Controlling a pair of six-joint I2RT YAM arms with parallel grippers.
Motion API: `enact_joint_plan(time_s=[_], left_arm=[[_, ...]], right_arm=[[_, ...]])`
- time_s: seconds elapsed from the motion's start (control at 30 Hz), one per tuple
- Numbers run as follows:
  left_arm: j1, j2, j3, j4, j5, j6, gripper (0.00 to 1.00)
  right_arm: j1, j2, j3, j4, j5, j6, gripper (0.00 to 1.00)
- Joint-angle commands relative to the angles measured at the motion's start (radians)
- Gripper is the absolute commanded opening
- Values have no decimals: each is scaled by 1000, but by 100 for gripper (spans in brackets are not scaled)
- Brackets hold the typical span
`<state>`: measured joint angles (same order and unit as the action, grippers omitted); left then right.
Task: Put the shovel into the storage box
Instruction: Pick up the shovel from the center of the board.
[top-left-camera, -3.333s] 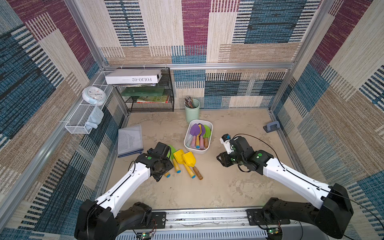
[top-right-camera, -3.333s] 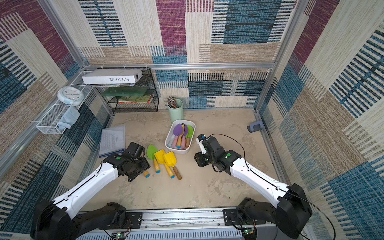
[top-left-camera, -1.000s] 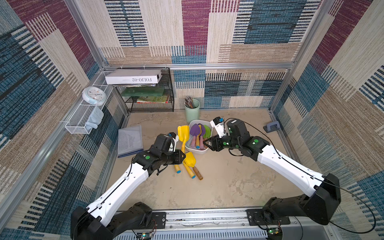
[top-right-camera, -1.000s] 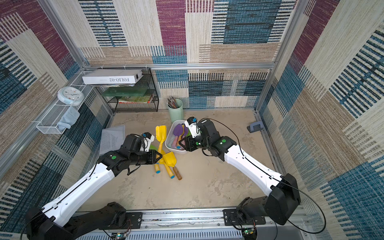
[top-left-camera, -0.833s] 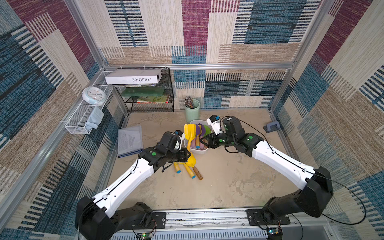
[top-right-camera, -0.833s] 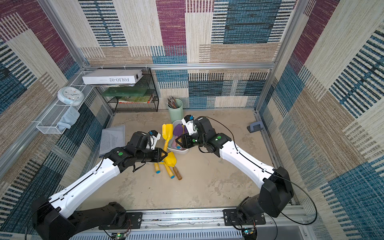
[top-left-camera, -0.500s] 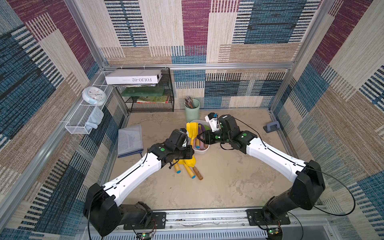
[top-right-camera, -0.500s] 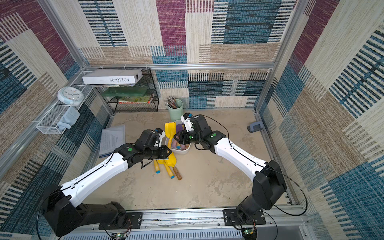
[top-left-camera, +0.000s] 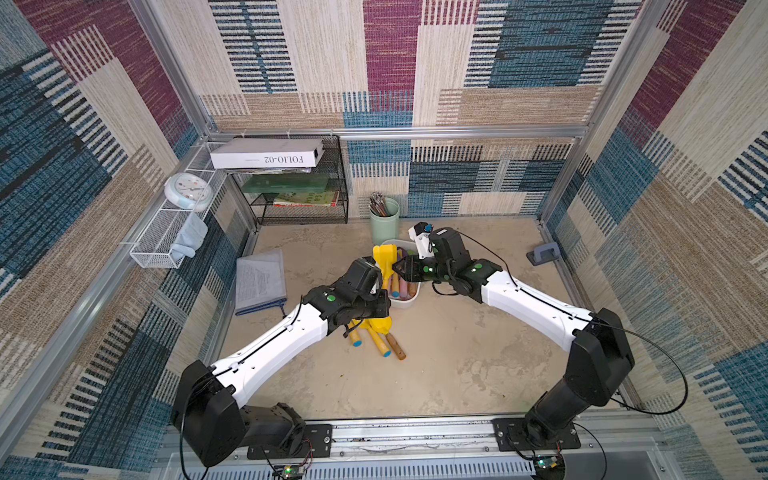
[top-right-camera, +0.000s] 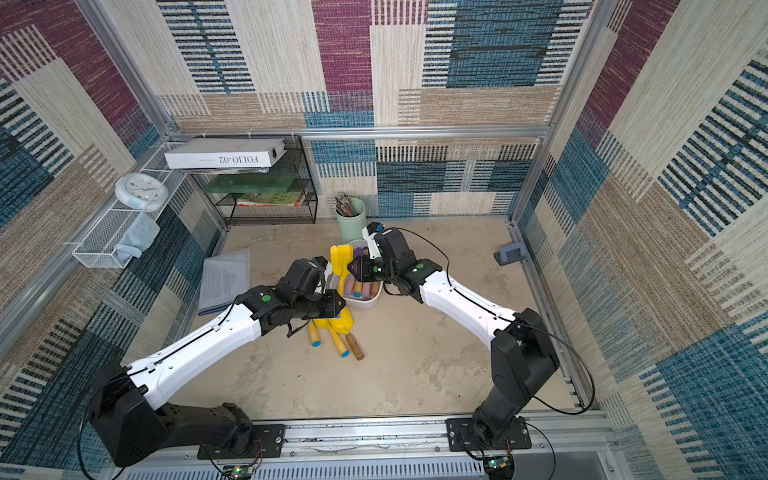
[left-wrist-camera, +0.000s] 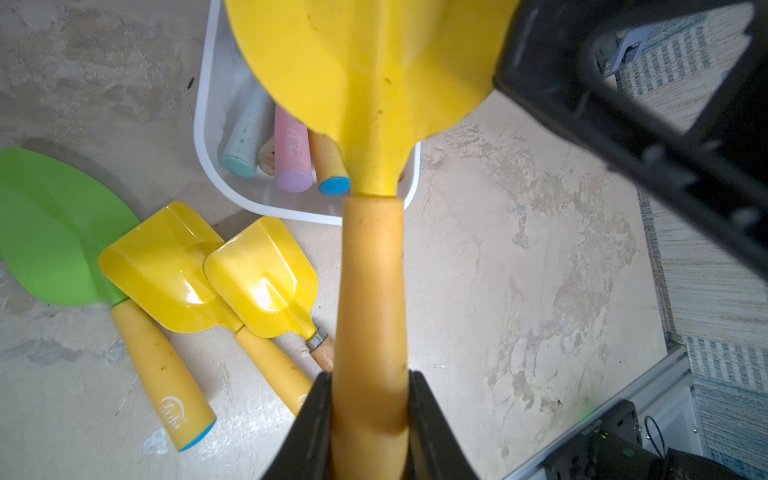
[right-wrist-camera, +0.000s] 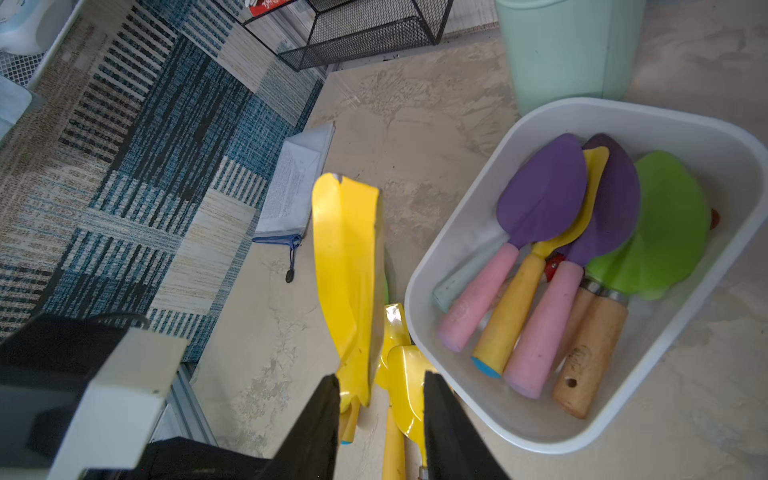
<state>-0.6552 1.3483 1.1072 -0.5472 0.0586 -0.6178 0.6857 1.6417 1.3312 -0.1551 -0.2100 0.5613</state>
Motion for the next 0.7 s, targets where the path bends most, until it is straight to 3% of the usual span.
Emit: enact_joint_plan(time_s=[0.0,0.4,0.67], left_arm=[[-4,-4,10,17,0,-3,0],[-14,9,22,18,15,-18,0],[-19,23,35,18,19,-20,0]], right_arm=[[1,11,15,36,18,6,34],[0,72,46,42,10,6,22],[-1,93,59,50,11,5,0]])
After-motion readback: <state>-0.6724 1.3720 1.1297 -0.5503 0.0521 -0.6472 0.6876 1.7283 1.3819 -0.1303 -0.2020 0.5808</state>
